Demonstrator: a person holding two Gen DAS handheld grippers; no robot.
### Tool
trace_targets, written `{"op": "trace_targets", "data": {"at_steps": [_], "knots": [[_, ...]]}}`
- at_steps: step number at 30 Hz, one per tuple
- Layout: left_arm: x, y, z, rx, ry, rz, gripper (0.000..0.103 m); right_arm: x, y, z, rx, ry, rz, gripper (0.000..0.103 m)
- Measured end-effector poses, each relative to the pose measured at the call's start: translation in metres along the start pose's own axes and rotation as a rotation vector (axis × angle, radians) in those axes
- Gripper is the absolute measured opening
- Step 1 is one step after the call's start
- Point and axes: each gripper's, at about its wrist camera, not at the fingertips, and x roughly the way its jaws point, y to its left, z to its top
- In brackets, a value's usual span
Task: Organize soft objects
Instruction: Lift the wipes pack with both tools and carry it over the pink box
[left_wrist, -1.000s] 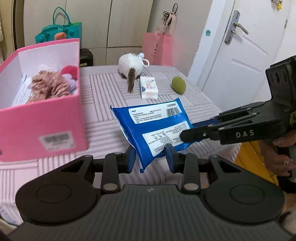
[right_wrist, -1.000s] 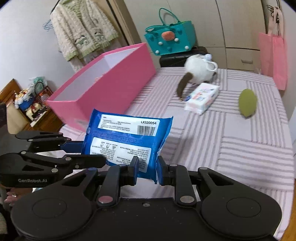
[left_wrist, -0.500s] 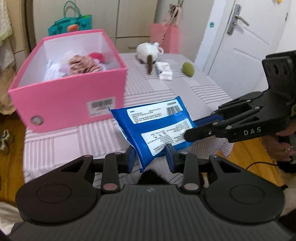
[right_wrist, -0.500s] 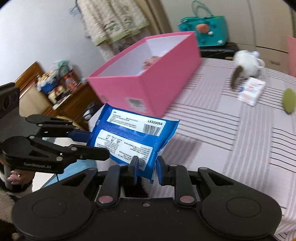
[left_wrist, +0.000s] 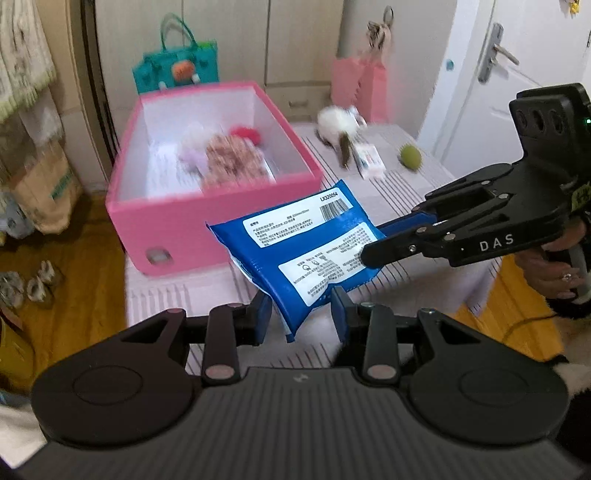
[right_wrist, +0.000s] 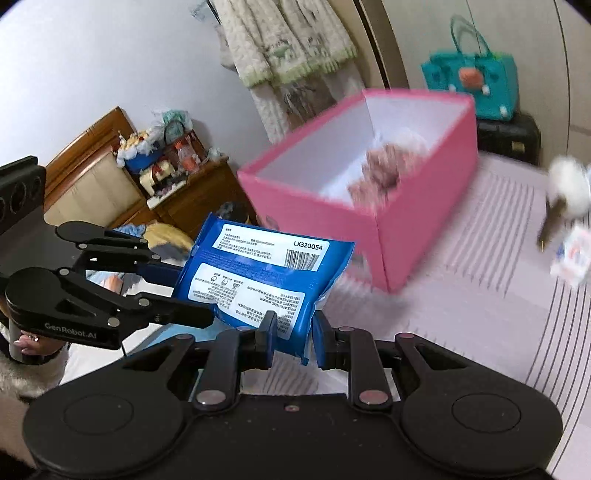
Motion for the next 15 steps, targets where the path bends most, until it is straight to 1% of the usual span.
{"op": "trace_targets", "data": {"at_steps": [4,7,11,13,15], "knots": [[-0.003,0.012,0.023,0.014,-0.080,0.040,0.034,0.002,0.001,0.031,-0.037,-0.057,-0.024,0.026],[0.002,0.024,0.040,0.014,-0.137,0.068,0.034,0.006,-0.008,0.053,-0.039,-0.100,-0.035,0.026],[0.020,0.045,0.065,-0.031,-0.178,0.063,0.034,0.019,-0.018,0.079,-0.058,-0.163,-0.092,0.027],[0.031,0.056,0.077,-0.045,-0.199,0.076,0.034,0.028,-0.029,0.092,-0.035,-0.165,-0.085,0.027],[0.044,0.066,0.087,-0.047,-0.201,0.083,0.034,0.039,-0.042,0.104,0.001,-0.163,-0.073,0.027]]}}
